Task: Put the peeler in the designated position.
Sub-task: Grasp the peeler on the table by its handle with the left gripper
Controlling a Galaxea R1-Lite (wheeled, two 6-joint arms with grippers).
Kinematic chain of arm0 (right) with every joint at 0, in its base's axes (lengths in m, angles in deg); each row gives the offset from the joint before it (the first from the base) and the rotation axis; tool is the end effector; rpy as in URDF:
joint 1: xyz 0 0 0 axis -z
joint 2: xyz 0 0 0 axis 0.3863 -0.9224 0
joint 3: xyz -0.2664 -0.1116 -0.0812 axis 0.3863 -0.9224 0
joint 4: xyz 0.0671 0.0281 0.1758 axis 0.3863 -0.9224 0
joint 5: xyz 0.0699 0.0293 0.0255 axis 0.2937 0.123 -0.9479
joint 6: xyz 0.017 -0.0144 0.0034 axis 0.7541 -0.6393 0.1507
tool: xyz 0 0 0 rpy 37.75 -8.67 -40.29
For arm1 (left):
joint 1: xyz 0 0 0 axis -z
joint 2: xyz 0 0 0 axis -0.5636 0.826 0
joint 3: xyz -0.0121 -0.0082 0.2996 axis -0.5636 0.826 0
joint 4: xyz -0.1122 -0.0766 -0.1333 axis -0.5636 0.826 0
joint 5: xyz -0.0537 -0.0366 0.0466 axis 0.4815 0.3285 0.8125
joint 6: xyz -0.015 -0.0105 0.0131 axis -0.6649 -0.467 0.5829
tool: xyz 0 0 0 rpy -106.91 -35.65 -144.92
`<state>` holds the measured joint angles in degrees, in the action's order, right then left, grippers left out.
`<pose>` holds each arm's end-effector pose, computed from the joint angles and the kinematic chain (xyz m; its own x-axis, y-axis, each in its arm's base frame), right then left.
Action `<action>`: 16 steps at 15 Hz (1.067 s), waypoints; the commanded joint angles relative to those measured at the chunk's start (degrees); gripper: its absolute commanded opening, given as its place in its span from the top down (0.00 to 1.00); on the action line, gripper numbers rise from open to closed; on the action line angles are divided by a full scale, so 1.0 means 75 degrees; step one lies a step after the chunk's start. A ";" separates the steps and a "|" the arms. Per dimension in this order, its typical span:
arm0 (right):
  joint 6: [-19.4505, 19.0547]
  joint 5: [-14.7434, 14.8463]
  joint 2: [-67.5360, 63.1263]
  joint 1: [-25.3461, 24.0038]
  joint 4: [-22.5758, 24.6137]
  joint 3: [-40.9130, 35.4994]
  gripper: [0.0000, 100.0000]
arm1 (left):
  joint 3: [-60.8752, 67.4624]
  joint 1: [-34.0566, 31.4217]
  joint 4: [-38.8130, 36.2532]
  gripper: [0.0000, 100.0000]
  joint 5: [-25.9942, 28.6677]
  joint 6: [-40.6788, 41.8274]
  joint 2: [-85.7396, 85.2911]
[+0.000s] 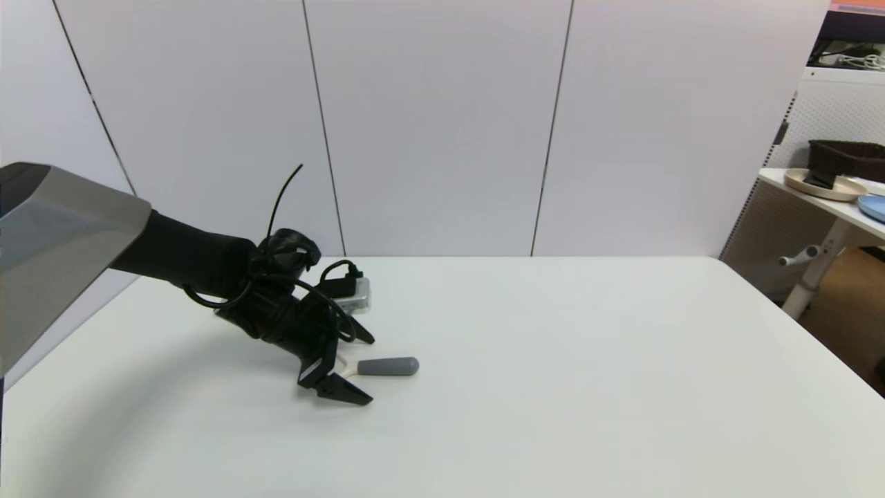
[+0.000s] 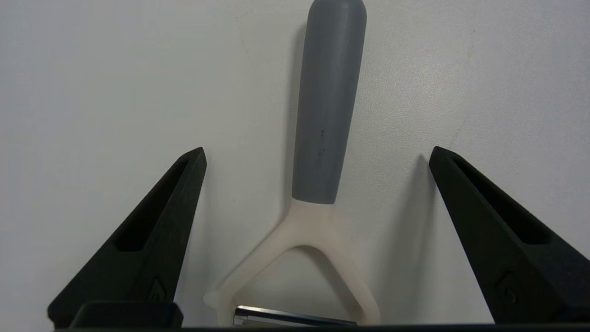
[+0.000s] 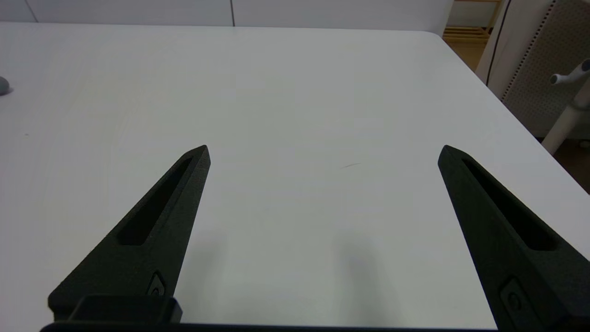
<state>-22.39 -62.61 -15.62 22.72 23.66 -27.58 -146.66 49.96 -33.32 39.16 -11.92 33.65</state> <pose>-0.0242 0.0003 0.0762 0.9997 0.0150 -0.0169 -0.0153 0.9997 -0.0194 0.3467 -0.1120 0.0936 0.0886 -0.6894 -0.7189 0.9946 0.1006 0.0261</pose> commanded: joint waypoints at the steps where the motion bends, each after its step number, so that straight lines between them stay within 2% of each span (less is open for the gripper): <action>1: -0.0003 -0.0003 0.0002 0.0000 -0.0001 0.0000 0.00 | -0.0003 -0.0001 0.0018 0.00 0.0027 0.0045 -0.0024; 5: -0.0003 -0.0003 0.0002 0.0000 -0.0001 0.0000 0.00 | -0.0003 -0.0001 0.0042 0.00 0.0027 0.0045 -0.0024; 6: -0.0003 -0.0003 0.0002 0.0000 -0.0001 0.0000 0.00 | -0.0015 -0.0001 0.0030 1.00 0.0027 0.0045 -0.0036; 16: -0.0003 -0.0003 0.0002 0.0000 -0.0001 0.0000 0.00 | -0.0050 0.0081 0.0229 1.00 0.0050 0.0057 -0.0493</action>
<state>-22.39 -62.63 -15.62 22.72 23.66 -27.58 -146.96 50.42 -32.32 39.39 -11.81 32.12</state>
